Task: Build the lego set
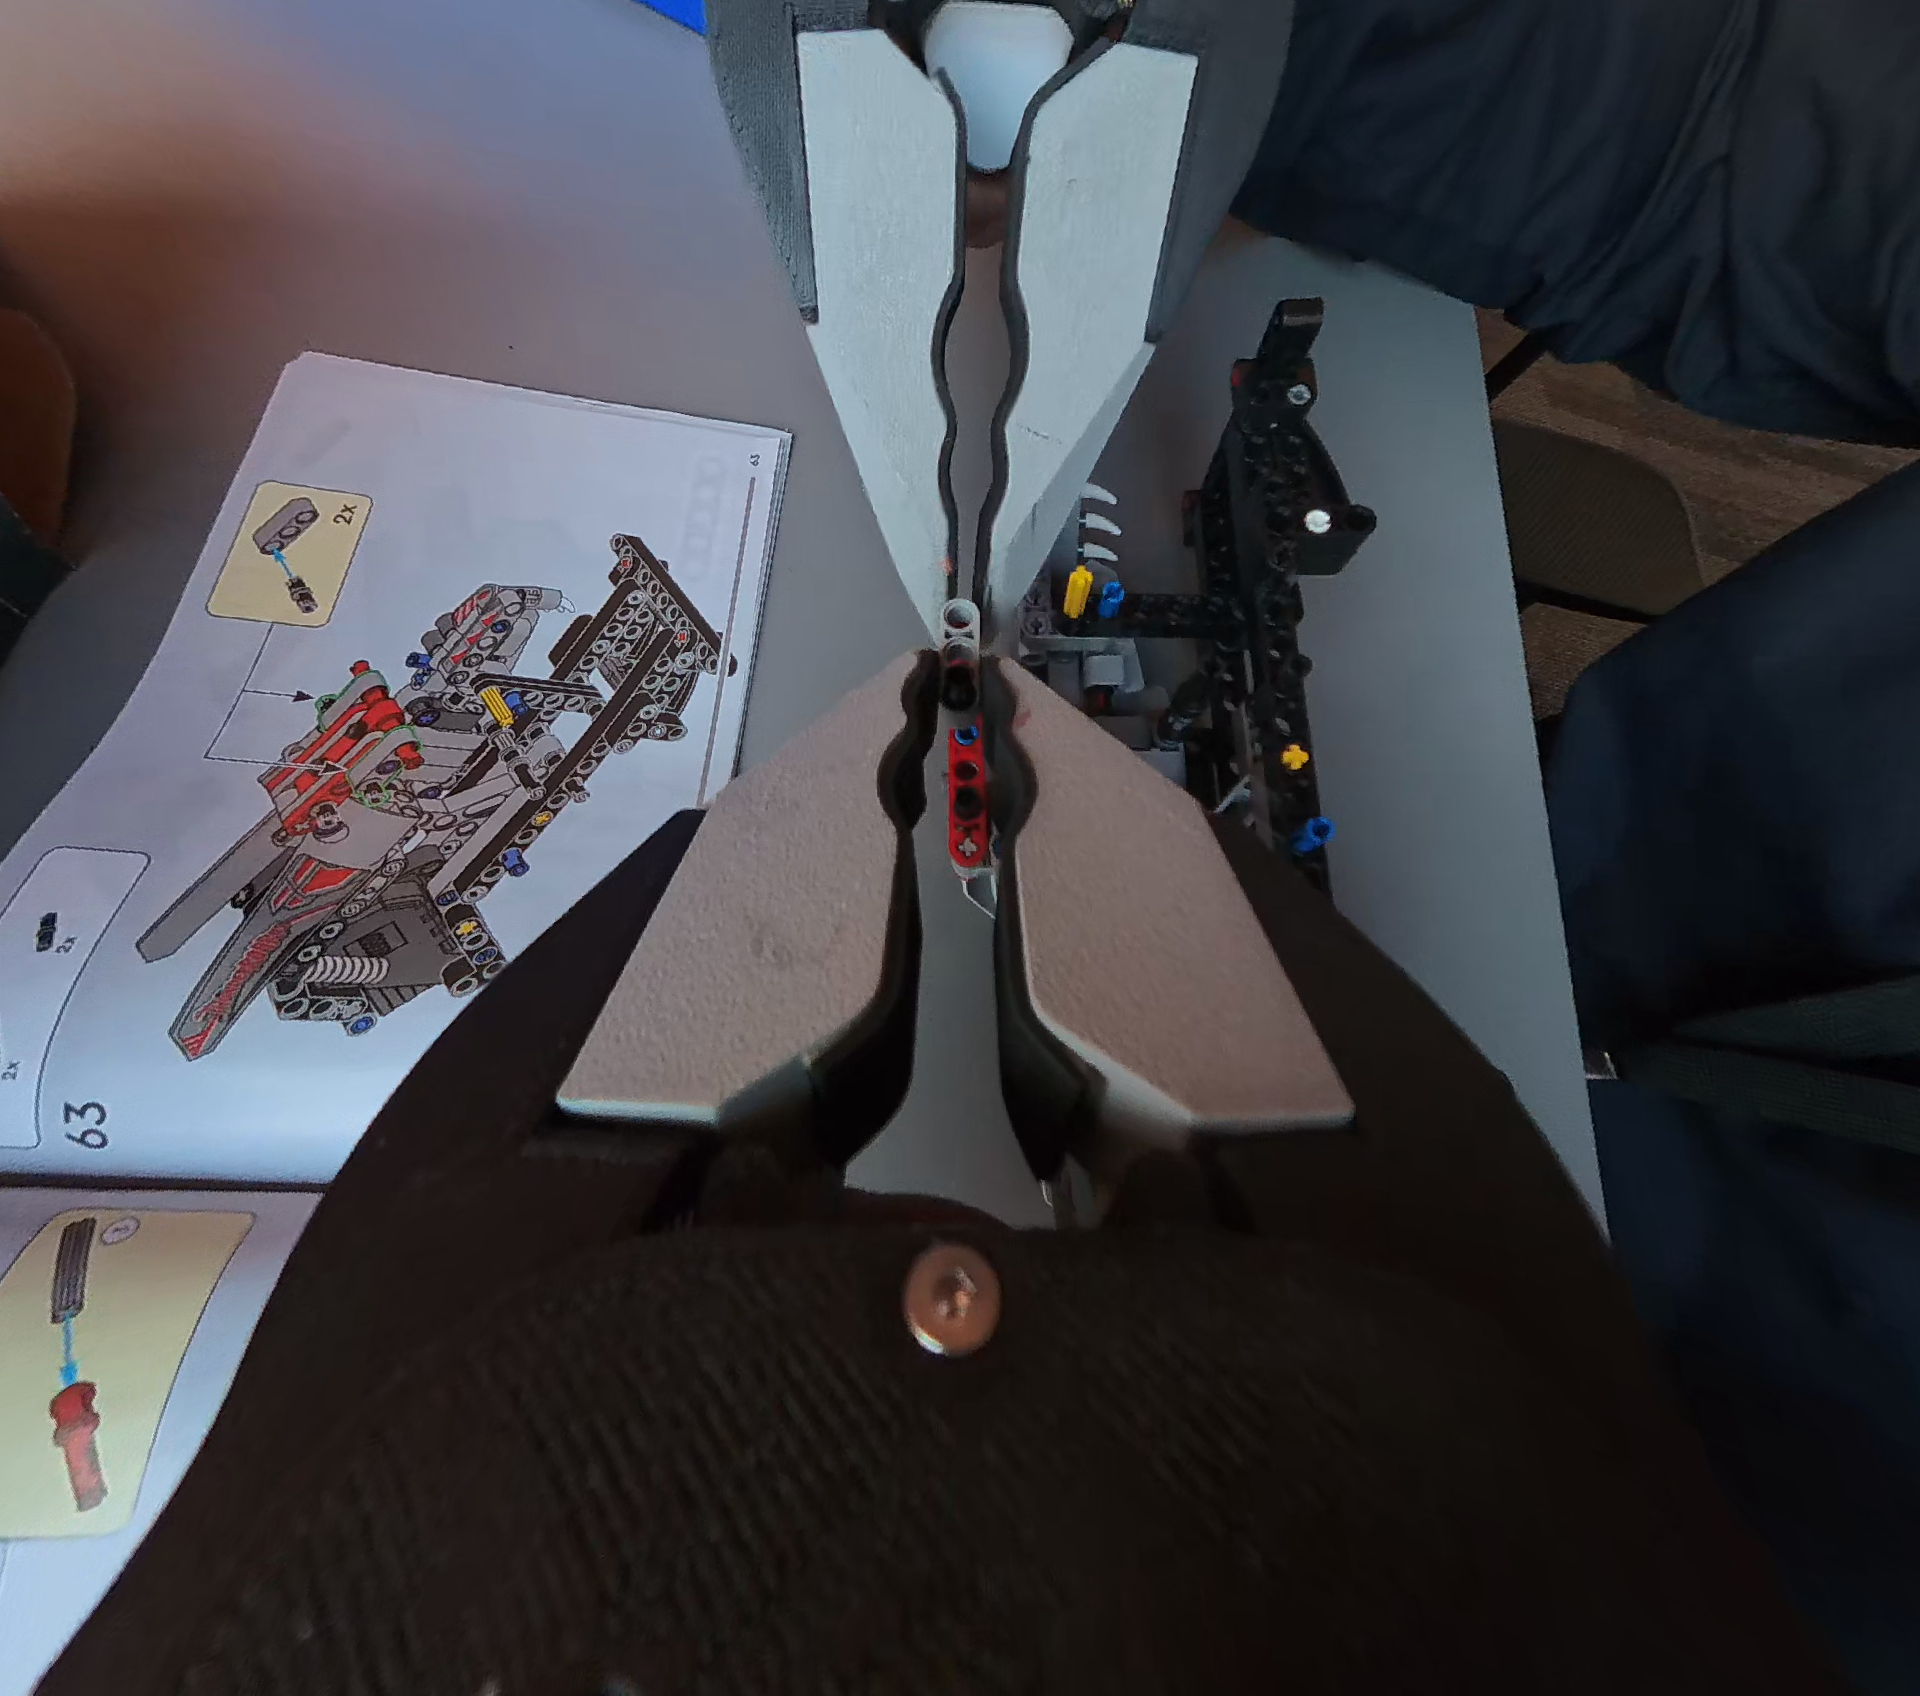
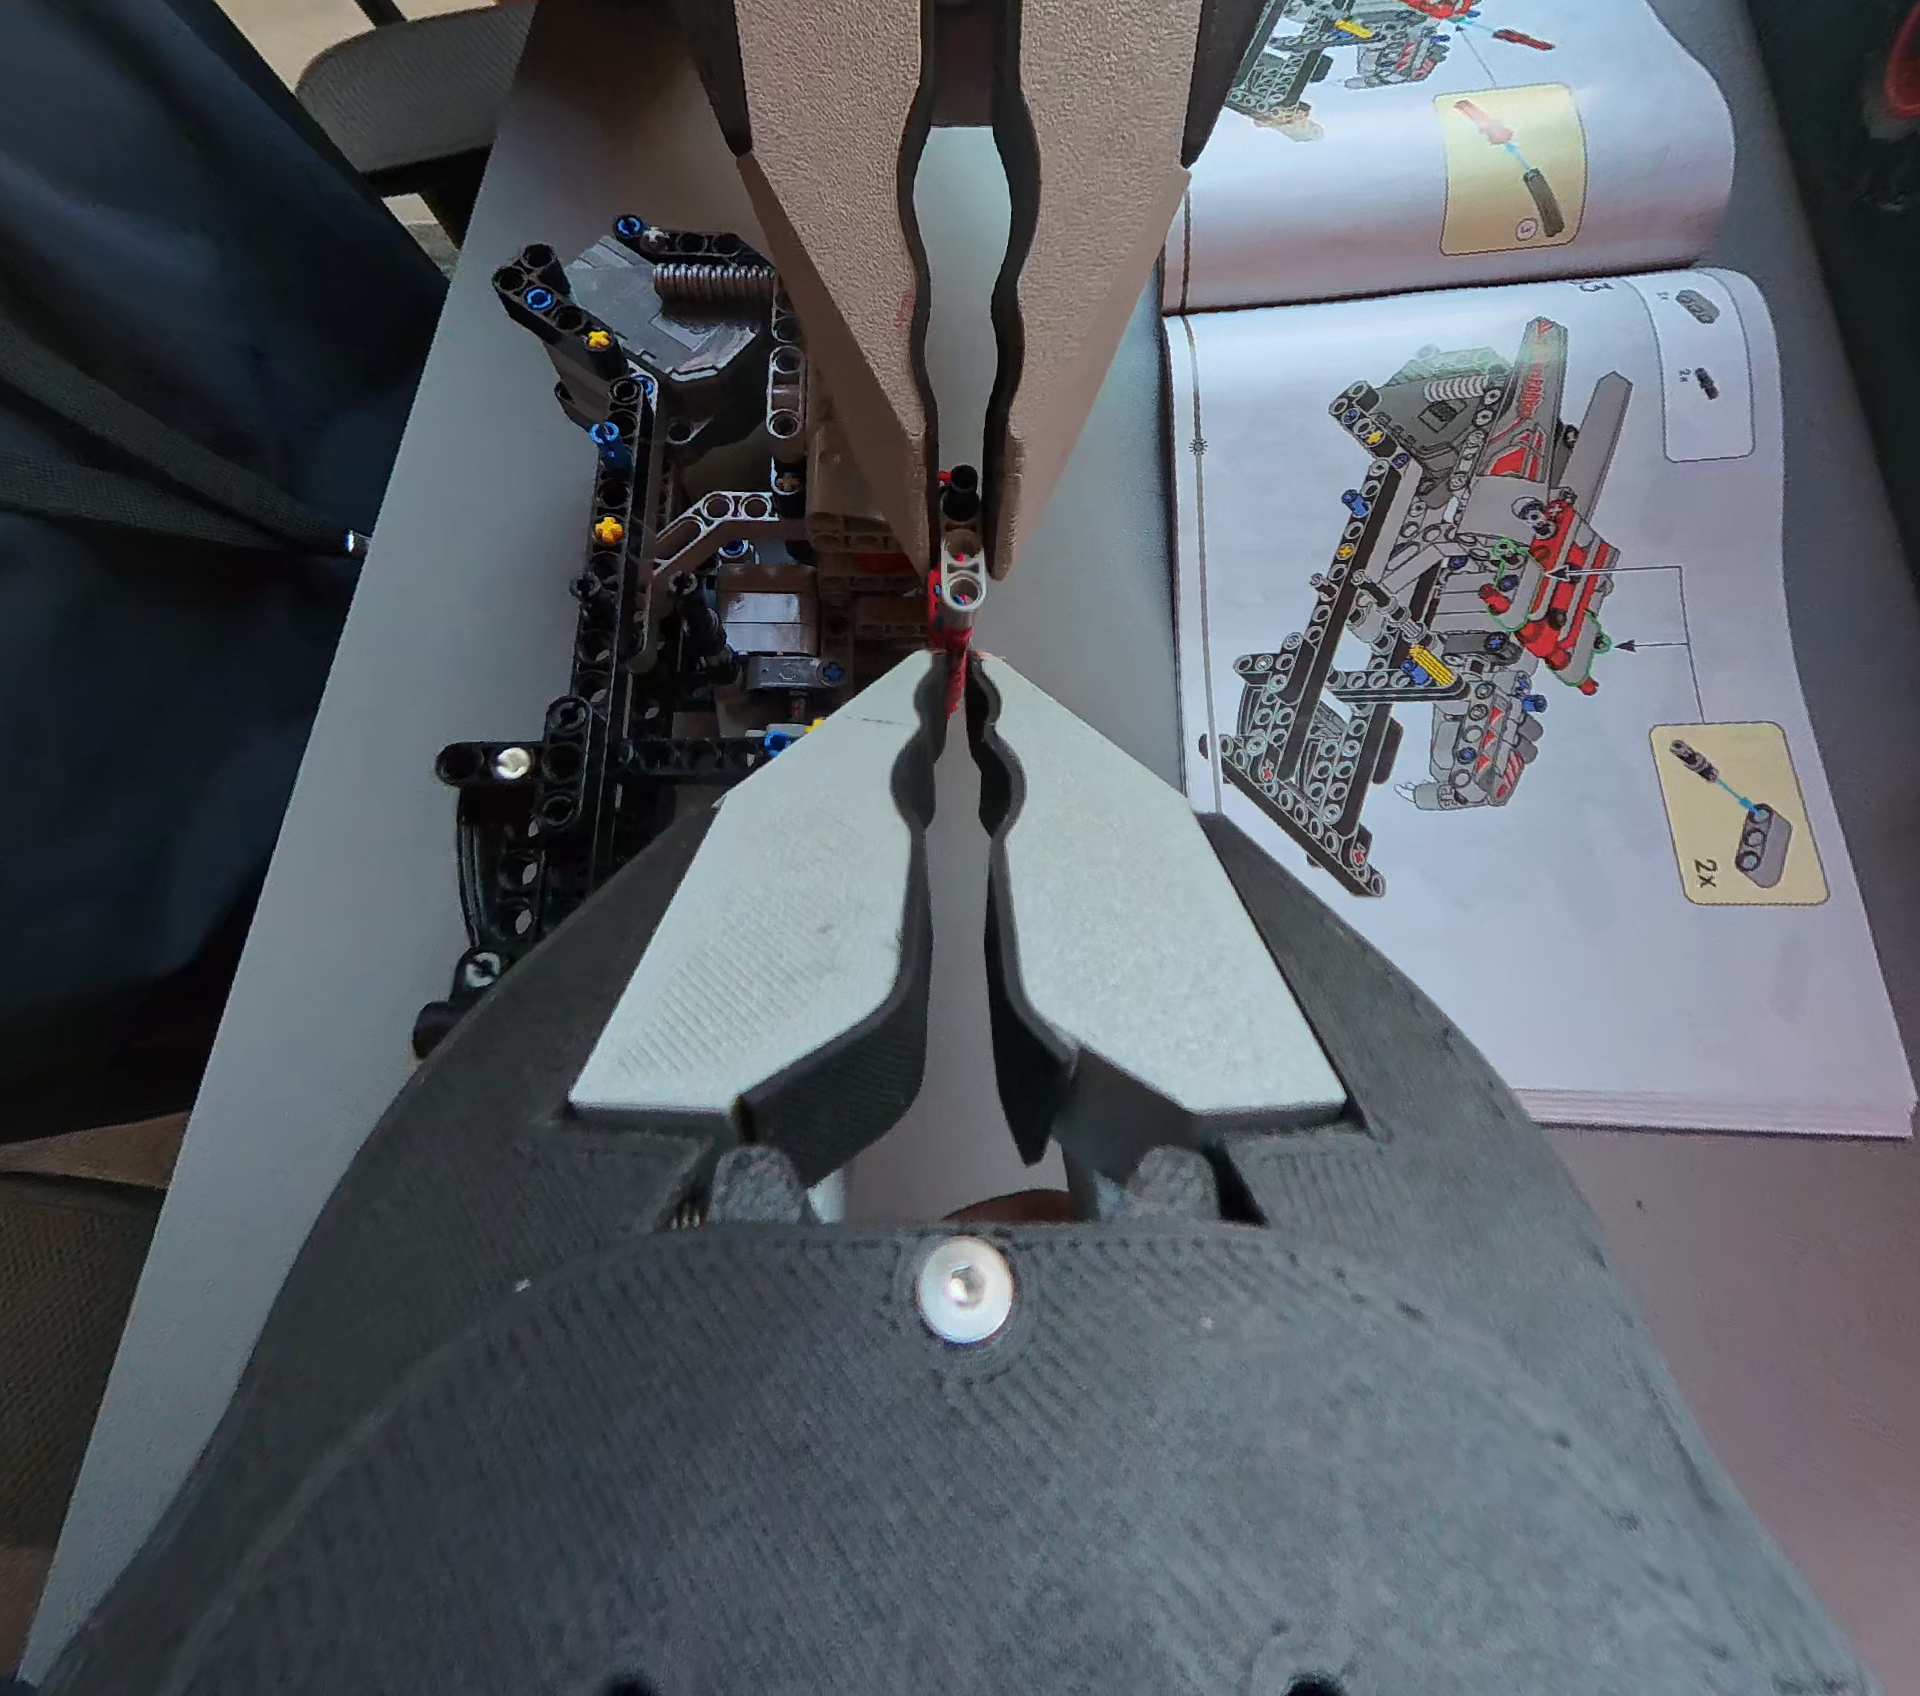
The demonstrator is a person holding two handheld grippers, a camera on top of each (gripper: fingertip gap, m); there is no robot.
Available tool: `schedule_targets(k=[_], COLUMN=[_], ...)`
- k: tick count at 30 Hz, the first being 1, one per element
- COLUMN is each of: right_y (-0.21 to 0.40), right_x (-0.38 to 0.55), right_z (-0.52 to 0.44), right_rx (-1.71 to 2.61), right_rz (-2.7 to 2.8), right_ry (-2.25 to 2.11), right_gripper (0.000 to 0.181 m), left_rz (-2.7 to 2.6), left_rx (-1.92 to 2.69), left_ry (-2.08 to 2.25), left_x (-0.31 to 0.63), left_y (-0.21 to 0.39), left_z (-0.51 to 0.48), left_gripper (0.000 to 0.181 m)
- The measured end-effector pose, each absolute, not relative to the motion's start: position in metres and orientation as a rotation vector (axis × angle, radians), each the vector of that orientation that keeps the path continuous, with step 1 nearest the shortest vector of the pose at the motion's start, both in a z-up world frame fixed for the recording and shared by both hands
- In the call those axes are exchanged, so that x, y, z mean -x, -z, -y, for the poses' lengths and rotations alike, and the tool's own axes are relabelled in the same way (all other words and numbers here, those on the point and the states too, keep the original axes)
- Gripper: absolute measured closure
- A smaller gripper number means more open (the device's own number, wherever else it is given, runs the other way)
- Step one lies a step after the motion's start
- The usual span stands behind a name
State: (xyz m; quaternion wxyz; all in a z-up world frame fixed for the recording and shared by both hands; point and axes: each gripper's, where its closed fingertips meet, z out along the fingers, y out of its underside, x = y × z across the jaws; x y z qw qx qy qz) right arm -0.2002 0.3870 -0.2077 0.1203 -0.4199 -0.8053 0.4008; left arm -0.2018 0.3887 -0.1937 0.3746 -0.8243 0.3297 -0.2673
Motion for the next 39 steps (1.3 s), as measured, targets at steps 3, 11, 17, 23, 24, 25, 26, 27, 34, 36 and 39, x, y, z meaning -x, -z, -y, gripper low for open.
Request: schedule_targets(k=[3,11,17,23,24,25,26,27,34,36,39], right_y=[0.205,0.187,0.196,0.191,0.191,0.192,0.192,0.193,0.189,0.191,0.194], right_x=[0.199,0.202,0.205,0.206,0.205,0.205,0.205,0.205,0.204,0.204,0.204], right_z=[-0.389,-0.390,-0.386,-0.389,-0.389,-0.389,-0.389,-0.389,-0.388,-0.388,-0.389], right_rx=[1.225,1.214,1.205,1.204,1.199,1.193,1.189,1.186,1.196,1.200,1.205], right_rz=[2.348,2.267,2.296,2.271,2.274,2.276,2.280,2.284,2.281,2.290,2.300], right_ry=[-1.163,-1.236,-1.189,-1.205,-1.198,-1.186,-1.177,-1.172,-1.209,-1.194,-1.164], right_gripper=[0.181,0.171,0.177,0.178,0.178,0.178,0.178,0.178,0.179,0.179,0.179], left_rz=[-0.842,-0.849,-0.855,-0.844,-0.844,-0.847,-0.849,-0.851,-0.820,-0.825,-0.838], left_rx=[2.106,2.109,2.114,2.112,2.113,2.114,2.116,2.118,2.103,2.105,2.117], left_ry=[0.686,0.685,0.676,0.686,0.689,0.683,0.679,0.680,0.730,0.724,0.692], left_x=[0.202,0.200,0.200,0.201,0.201,0.201,0.201,0.201,0.200,0.200,0.200], left_y=[0.192,0.193,0.194,0.193,0.193,0.194,0.194,0.194,0.191,0.192,0.196], left_z=[-0.390,-0.389,-0.389,-0.390,-0.390,-0.390,-0.390,-0.390,-0.389,-0.388,-0.389], left_gripper=[0.177,0.177,0.177,0.177,0.177,0.177,0.177,0.177,0.177,0.177,0.177])
